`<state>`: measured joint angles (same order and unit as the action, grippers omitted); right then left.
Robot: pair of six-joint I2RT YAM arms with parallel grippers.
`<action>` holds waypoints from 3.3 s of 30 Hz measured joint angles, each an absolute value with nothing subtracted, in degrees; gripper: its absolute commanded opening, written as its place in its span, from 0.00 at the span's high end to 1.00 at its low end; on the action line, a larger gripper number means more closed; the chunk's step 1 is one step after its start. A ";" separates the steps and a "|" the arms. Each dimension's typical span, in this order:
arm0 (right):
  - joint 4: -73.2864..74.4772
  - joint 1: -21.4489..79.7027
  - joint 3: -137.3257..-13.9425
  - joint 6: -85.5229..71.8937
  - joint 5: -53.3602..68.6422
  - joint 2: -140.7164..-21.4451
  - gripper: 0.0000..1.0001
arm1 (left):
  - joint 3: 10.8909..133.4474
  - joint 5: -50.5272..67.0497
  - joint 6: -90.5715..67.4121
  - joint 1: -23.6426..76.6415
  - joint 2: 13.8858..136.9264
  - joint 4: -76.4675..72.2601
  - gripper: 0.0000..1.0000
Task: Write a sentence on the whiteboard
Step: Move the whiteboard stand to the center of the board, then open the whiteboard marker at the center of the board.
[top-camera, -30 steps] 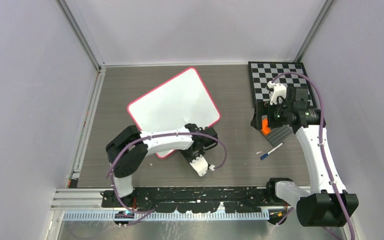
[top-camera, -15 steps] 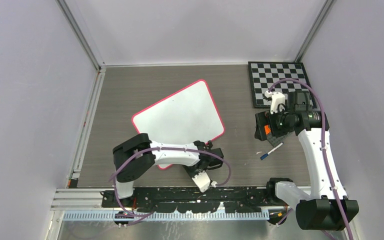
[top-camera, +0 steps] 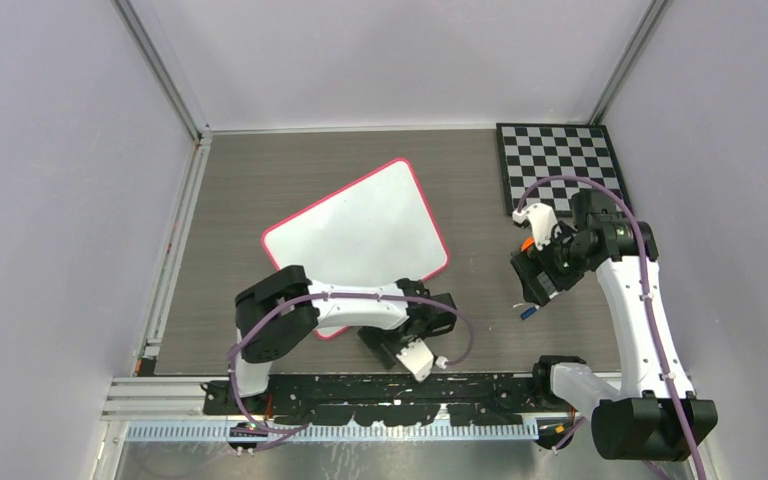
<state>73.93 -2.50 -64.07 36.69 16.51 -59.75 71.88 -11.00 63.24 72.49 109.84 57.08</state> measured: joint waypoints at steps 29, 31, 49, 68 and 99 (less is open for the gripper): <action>65.39 -0.40 -48.51 75.75 10.04 -71.48 0.45 | 94.50 24.51 22.94 48.45 85.41 59.46 0.00; 63.66 -0.32 -46.72 77.91 9.52 -72.29 0.46 | 96.25 25.50 20.49 47.27 84.95 59.37 0.00; 49.60 2.76 -40.10 90.54 5.04 -79.77 0.81 | 102.41 22.92 1.98 37.10 83.85 54.52 0.00; 67.96 5.43 -72.66 73.67 22.85 -81.97 1.00 | 107.68 21.21 -5.82 28.32 85.12 53.43 0.00; 89.38 29.26 -98.04 38.59 67.44 -91.13 1.00 | 101.47 37.67 55.35 56.69 82.26 64.88 0.40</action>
